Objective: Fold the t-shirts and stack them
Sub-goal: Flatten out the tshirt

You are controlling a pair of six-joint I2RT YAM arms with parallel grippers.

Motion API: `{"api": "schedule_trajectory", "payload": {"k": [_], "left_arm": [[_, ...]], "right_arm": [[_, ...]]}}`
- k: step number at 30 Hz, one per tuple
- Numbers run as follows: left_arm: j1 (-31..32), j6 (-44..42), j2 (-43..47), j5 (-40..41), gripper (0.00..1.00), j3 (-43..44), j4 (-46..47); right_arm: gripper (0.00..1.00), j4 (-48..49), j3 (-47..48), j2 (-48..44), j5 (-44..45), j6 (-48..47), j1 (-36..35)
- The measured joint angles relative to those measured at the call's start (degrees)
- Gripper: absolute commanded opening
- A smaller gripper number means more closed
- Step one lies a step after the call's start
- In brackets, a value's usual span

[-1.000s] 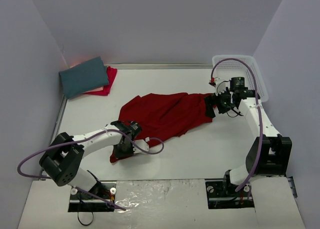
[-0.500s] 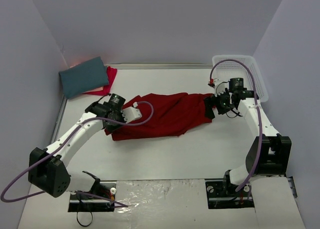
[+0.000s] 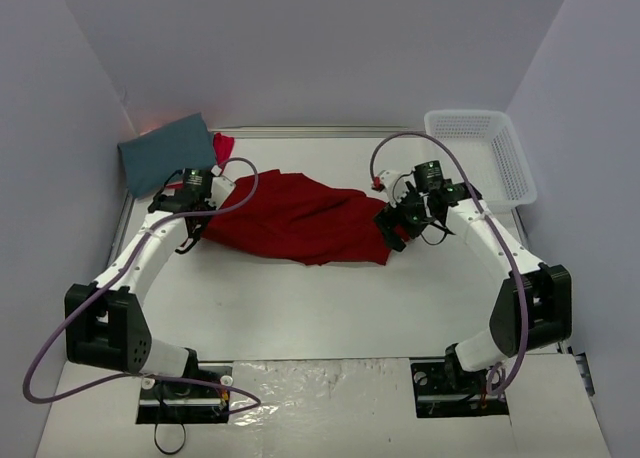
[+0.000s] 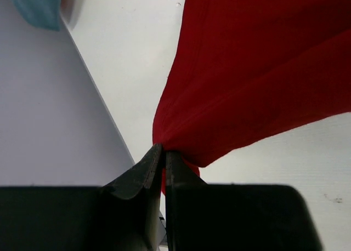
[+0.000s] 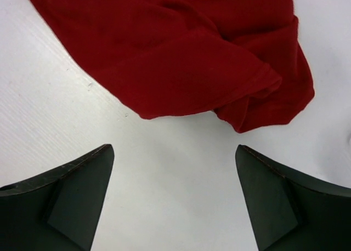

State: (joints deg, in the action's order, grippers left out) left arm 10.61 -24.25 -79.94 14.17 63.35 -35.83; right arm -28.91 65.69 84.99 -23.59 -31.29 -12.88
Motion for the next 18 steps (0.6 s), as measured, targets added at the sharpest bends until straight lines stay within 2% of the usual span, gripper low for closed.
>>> {"api": "schedule_trajectory", "payload": {"k": [4, 6, 9, 12, 18], "left_arm": [[-0.6, 2.6, -1.6, 1.4, 0.02, 0.0, 0.9], [-0.6, 3.8, -2.7, 1.7, 0.02, 0.0, 1.2], [-0.6, 5.2, -4.1, 1.7, 0.02, 0.0, 1.4], [-0.6, 5.9, -4.8, 1.8, 0.02, 0.0, 1.5], [-0.6, 6.8, -4.7, 1.6, 0.02, 0.0, 1.9]], "right_arm": [[0.68, -0.9, -0.6, 0.0, 1.6, -1.7, -5.2], [0.53, -1.6, -1.4, 0.0, 1.9, -2.5, -7.3], [0.37, -2.1, -3.5, -0.4, 2.7, -3.3, -9.5], [0.33, -2.7, -6.2, -0.5, 4.0, -3.5, -11.5], [0.34, -2.9, -7.6, 1.9, 5.9, -3.5, -14.1]]}}
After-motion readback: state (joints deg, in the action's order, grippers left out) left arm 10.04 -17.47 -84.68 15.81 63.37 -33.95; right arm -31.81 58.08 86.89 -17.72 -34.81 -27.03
